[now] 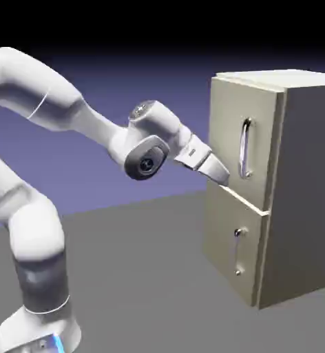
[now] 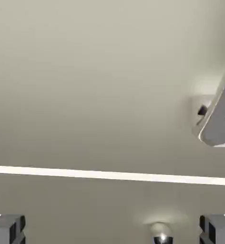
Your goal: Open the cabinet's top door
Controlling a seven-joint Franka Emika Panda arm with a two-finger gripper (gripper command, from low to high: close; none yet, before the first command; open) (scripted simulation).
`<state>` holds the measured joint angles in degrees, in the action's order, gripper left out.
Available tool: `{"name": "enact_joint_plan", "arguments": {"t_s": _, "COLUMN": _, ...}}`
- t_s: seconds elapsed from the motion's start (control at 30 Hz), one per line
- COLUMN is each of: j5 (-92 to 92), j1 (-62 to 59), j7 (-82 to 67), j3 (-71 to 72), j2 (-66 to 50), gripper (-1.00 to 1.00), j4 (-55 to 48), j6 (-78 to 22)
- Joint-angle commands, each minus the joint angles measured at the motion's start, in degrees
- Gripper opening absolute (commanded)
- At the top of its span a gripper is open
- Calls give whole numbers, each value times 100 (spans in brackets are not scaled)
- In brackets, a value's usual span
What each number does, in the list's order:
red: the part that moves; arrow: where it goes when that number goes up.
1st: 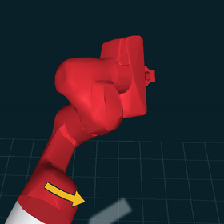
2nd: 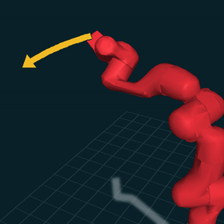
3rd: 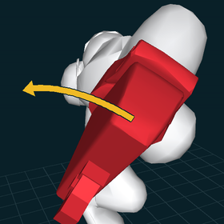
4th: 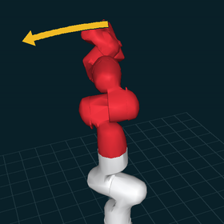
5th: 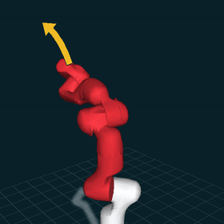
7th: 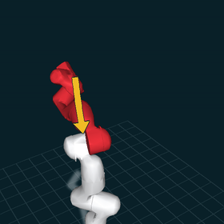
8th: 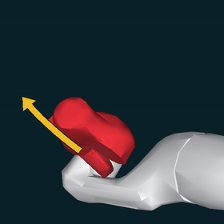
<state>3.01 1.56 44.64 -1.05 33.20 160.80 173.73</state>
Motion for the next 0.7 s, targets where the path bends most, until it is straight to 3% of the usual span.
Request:
{"name": "enact_joint_plan", "arguments": {"t_s": 0.0, "j5": 250, "j1": 72, "j7": 182, "j3": -87, "j2": 45, "gripper": 100, "j4": -17, "j6": -23}}
{"name": "enact_joint_plan", "arguments": {"t_s": 0.67, "j5": 5233, "j1": 1517, "j7": 3809, "j3": -1820, "j2": 939, "gripper": 100, "j4": -358, "j6": -479}}
